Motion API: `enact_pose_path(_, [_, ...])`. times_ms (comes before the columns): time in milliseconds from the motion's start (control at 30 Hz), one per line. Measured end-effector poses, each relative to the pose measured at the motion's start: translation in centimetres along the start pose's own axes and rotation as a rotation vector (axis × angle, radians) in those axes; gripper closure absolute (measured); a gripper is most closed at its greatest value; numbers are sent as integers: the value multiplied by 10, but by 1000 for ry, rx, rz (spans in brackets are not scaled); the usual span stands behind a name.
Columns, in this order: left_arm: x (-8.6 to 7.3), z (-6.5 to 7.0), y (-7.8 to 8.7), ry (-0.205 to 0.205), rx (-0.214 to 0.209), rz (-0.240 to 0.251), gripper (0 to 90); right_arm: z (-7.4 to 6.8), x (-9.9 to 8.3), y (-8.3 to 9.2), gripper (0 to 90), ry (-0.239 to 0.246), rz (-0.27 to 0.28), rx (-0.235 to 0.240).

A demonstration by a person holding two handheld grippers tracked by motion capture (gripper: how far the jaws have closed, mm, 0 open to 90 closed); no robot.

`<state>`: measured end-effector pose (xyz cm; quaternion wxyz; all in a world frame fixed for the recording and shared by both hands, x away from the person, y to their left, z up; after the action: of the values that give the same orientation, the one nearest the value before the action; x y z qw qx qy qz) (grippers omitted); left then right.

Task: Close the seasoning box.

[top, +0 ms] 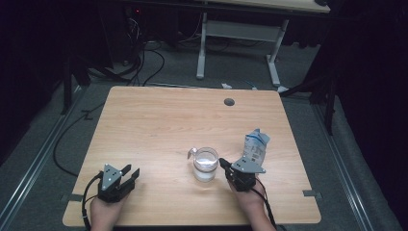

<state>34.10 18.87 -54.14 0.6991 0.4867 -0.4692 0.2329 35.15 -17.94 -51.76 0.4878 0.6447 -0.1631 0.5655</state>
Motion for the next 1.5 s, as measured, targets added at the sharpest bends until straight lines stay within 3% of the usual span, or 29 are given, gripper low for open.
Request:
enact_pose_path(133, [-1,-2,1,8,-1,-6,622,0,0,1,900,-12,1,5])
enact_pose_path(500, [-1,0,0,15,-6,-11,630,-9,-2,7,900,12,4,6])
enact_pose_path(967, [0,-2,1,22,-7,-7,630,-36,-2,13,900,58,16,45])
enact_pose_path(1233, [-3,-7,7,33,11,-1,629,-17,2,-3,900,20,12,17])
enact_pose_path(1500, [-6,-12,14,50,29,8,628,-21,6,-3,900,32,22,21])
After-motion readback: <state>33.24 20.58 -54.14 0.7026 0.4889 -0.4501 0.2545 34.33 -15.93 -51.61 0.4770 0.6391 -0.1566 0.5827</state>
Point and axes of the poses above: each handheld gripper's, and its own axes: y roughly backward along the jaws, x roughly out of its top, z roughly to its right, the point moved 4 cm from there along -y, roughly forward along the jaws, and after that the axes turned 4 degrees about y, right-handed, at the moved point
